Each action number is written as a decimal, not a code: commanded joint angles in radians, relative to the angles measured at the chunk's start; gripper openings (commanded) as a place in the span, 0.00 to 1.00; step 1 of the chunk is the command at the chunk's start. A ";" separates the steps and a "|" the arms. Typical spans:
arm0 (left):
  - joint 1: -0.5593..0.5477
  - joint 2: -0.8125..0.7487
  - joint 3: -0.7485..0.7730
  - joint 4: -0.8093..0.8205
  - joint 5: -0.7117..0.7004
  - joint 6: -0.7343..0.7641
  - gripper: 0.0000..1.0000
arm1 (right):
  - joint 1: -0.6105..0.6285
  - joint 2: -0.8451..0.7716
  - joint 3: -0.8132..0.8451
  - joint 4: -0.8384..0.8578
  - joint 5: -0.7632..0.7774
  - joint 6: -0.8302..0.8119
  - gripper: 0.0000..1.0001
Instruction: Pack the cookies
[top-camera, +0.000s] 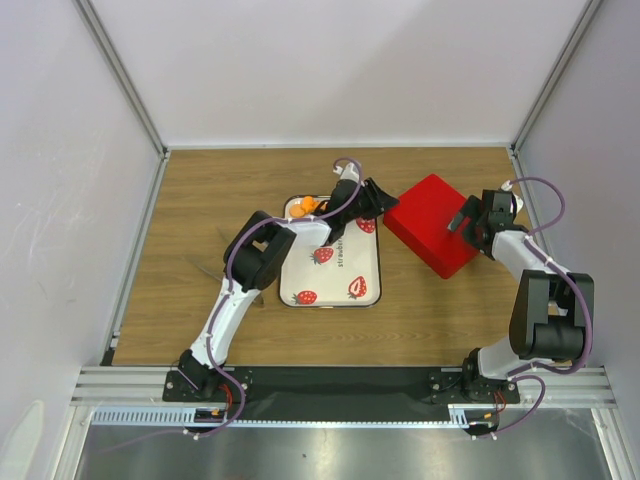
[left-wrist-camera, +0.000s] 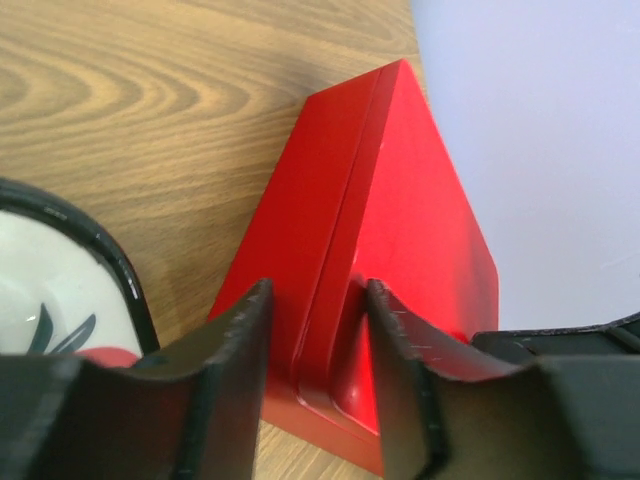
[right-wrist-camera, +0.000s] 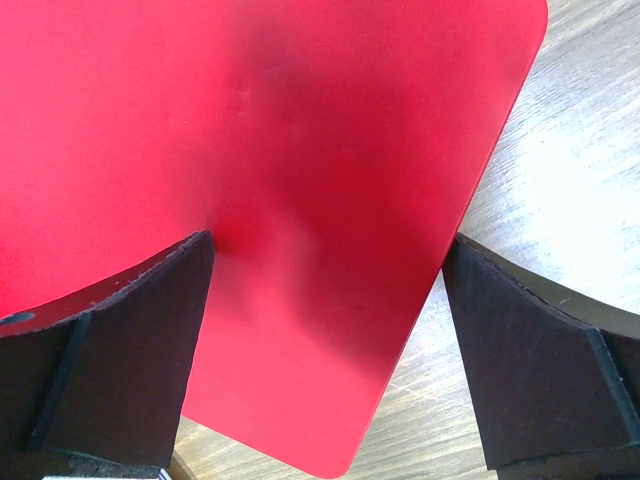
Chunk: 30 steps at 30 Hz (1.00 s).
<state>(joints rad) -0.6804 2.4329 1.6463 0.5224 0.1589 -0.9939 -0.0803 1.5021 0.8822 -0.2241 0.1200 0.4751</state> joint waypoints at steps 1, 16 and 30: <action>-0.025 0.002 -0.036 -0.068 0.088 -0.031 0.42 | 0.010 0.020 -0.048 -0.106 -0.049 -0.012 1.00; -0.041 0.051 0.033 -0.159 0.079 -0.054 0.27 | 0.013 0.010 -0.052 -0.109 -0.052 -0.013 1.00; -0.057 0.069 0.086 -0.268 0.045 -0.060 0.23 | 0.017 0.006 -0.063 -0.106 -0.045 -0.018 1.00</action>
<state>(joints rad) -0.6750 2.4466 1.7279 0.4171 0.1612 -1.0470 -0.0811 1.4902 0.8642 -0.2085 0.1162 0.4774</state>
